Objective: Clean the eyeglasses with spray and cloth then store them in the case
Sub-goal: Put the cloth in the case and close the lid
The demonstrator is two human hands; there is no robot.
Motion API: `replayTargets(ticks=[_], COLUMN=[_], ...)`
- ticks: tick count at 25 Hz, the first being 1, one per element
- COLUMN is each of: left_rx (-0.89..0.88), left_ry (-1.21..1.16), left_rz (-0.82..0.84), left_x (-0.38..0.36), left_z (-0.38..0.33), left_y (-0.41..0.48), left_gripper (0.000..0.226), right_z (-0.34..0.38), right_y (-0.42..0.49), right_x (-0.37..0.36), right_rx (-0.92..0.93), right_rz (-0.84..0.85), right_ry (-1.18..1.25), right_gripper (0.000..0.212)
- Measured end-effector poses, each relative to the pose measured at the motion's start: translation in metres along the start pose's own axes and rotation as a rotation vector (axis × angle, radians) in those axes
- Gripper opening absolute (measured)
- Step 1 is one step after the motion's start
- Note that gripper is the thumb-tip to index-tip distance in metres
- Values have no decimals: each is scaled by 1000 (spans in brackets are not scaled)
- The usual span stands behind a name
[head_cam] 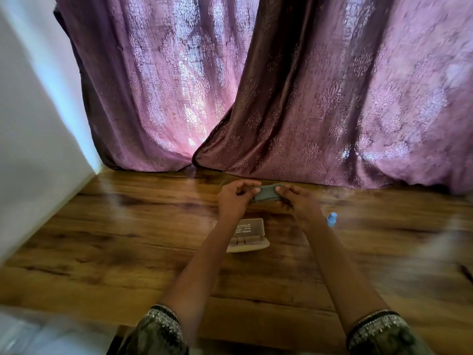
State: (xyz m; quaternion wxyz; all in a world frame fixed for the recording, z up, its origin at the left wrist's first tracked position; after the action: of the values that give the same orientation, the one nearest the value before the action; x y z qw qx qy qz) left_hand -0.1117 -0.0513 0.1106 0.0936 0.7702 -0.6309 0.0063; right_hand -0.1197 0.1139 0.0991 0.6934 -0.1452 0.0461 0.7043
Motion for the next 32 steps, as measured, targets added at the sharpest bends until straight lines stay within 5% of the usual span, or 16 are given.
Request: replayTargets(ticks=[12,18,25,32], left_rx=[208,340,583,666], left_ry=[-184,227,562,293], left_rz=[-25,-270,-239,-158], left_x=[13,56,80,72], left_z=[38,84,139,167], left_y=[-2,-11,-45,-55], left_gripper=[11,17,25,17], right_z=[2,-6,-20,-36], right_y=[-1,0,-5,-9], right_x=[0,3,12,19], right_rx=[4,-11,-28,-48], right_rz=[-56,-77,-153,-218], right_ry=[-12,7,26,-19], right_gripper=[8,9,10,14])
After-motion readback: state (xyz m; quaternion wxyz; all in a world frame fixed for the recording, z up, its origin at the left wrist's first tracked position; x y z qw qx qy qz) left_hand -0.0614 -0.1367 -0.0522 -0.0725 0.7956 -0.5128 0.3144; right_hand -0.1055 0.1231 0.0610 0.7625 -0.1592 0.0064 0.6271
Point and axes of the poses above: each hand's wrist, its own y-axis towards the middle knuckle, its own x-axis out of the back of the hand, z = x × y, the point moved 9 cm from there along y, towards the middle knuckle, and after that the axes turned 3 degrees about y, right-handed, at the moved point
